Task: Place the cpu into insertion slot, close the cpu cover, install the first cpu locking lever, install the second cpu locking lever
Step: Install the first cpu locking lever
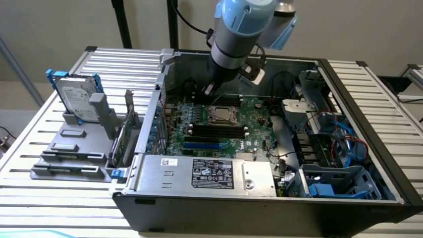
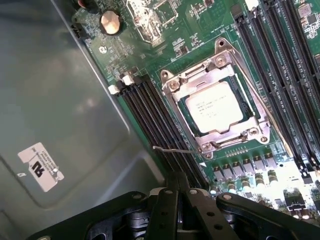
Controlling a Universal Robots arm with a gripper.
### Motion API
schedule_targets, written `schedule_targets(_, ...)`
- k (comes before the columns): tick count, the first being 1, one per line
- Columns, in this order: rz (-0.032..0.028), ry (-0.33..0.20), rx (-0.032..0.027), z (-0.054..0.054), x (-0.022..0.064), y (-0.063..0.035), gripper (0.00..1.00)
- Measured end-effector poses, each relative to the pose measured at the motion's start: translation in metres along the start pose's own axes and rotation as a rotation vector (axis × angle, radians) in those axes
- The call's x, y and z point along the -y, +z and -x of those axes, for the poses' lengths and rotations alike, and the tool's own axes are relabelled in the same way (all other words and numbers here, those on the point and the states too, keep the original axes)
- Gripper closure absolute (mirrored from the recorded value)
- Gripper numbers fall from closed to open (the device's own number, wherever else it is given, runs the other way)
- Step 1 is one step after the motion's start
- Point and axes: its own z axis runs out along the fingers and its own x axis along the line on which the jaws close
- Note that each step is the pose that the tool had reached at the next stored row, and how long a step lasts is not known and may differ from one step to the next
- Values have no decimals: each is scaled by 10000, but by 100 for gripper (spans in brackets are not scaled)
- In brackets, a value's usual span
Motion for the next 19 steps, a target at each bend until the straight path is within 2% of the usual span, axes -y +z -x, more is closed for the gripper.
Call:
schedule_targets(7,69,42,92,63,1,119,89)
schedule_targets(14,139,125,90,115,-13,235,89)
schedule_targets(19,170,139,125,126,-23,263,89)
